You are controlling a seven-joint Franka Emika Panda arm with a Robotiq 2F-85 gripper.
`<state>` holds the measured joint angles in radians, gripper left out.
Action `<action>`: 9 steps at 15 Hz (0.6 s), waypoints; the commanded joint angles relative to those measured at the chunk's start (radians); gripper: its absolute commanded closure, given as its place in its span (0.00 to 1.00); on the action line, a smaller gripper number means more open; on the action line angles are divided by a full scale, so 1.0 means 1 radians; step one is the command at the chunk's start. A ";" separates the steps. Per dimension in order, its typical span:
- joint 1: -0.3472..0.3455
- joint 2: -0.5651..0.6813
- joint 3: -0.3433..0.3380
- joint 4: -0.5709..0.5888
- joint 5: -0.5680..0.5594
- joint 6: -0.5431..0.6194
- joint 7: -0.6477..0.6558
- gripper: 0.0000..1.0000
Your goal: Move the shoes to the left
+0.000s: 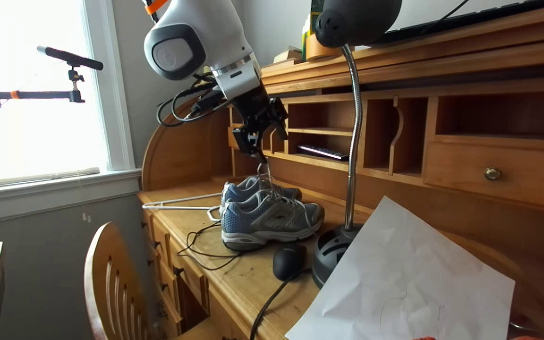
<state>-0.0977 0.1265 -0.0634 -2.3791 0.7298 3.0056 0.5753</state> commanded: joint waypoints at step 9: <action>-0.003 -0.006 0.044 -0.030 0.003 0.131 -0.182 0.00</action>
<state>-0.1237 0.1381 0.0150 -2.3785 0.7584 3.1984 0.3818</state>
